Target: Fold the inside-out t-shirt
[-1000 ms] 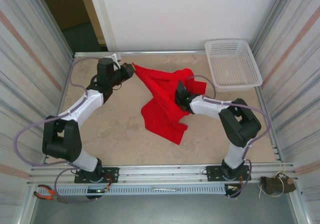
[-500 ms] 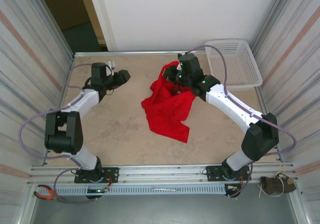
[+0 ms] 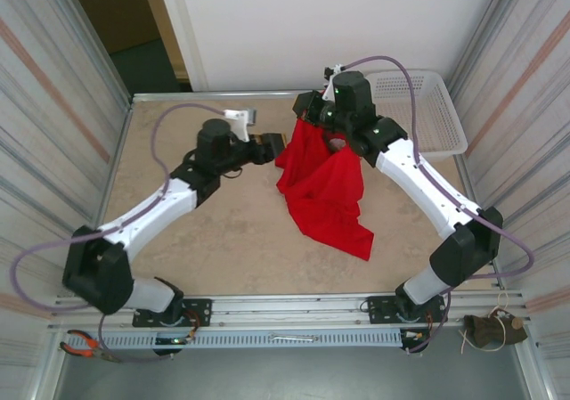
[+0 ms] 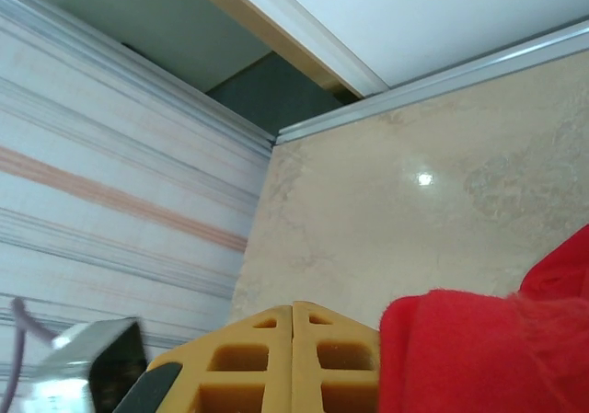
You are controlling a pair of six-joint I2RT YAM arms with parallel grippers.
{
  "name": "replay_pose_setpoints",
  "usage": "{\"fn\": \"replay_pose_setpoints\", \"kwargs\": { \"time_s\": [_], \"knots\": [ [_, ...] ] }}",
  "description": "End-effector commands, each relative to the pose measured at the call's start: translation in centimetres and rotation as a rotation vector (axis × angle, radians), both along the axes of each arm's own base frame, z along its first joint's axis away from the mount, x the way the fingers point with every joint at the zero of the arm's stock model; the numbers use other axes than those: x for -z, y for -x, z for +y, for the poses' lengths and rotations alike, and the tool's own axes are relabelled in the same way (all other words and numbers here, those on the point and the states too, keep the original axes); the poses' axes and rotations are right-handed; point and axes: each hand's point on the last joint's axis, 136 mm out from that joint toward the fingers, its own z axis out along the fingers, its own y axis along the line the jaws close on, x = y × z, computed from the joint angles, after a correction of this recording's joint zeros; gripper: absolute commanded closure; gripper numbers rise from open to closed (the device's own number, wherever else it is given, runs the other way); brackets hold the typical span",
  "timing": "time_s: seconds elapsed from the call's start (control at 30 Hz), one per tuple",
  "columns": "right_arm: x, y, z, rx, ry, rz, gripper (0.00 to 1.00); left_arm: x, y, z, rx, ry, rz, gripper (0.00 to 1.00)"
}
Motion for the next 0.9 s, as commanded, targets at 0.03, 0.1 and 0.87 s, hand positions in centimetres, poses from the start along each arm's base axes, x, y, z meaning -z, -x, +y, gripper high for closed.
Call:
{"fn": "replay_pose_setpoints", "kwargs": {
  "time_s": [0.03, 0.1, 0.87],
  "knots": [
    [-0.2, 0.1, 0.2, -0.006, -0.014, -0.009, 1.00, -0.7, -1.2, -2.8, 0.005, 0.027, -0.062, 0.33],
    [-0.1, 0.1, 0.4, -0.007, -0.021, -0.006, 1.00, 0.2, -1.0, -4.7, 0.025, 0.042, -0.057, 0.32],
    [1.0, 1.1, 2.2, -0.033, -0.031, 0.008, 1.00, 8.6, -4.3, -9.6, -0.352, -0.125, 0.113, 0.56]
  ]
}}
